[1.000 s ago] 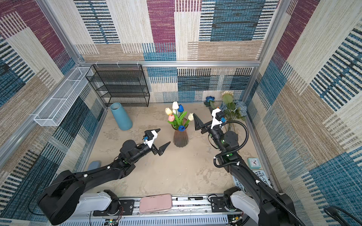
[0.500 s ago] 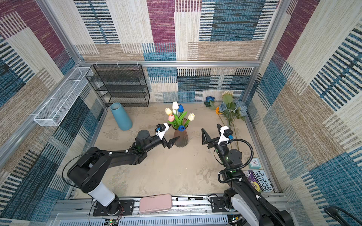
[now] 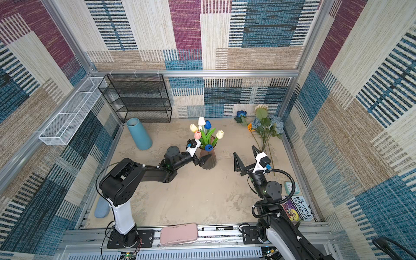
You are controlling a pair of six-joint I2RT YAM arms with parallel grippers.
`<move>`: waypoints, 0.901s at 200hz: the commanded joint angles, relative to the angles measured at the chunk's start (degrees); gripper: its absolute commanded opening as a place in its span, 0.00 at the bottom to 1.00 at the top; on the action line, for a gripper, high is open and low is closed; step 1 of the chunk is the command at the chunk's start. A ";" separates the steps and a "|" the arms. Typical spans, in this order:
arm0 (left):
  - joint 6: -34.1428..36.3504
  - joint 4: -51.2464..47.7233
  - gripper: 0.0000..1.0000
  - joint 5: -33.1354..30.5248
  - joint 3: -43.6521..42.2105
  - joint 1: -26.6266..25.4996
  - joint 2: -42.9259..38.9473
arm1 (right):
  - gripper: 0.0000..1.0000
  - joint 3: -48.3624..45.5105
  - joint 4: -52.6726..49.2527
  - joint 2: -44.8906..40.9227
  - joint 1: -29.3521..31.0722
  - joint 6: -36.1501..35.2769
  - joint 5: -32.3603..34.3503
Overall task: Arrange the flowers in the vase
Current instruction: 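Draw the right gripper back while the left gripper moves into the tulip leaves, then grip the pink vase with the left gripper and slide it toward the far wall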
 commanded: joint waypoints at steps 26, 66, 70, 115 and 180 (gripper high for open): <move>-0.83 2.74 0.95 0.50 4.76 -0.11 3.86 | 1.00 -0.08 2.06 0.23 0.02 -0.76 -0.16; -1.35 3.34 0.85 0.98 6.98 -0.11 6.05 | 1.00 -0.08 1.51 -0.05 0.07 -1.11 0.17; -1.44 3.51 0.84 1.12 6.96 -0.13 6.16 | 1.00 -0.08 1.51 -0.05 0.06 -1.11 0.17; -1.33 4.59 0.72 1.21 6.34 -0.11 5.87 | 1.00 0.43 1.47 1.45 0.03 -1.20 0.53; -1.20 3.14 0.39 3.81 7.89 1.80 5.50 | 1.00 1.23 1.51 3.53 0.07 -1.03 -0.10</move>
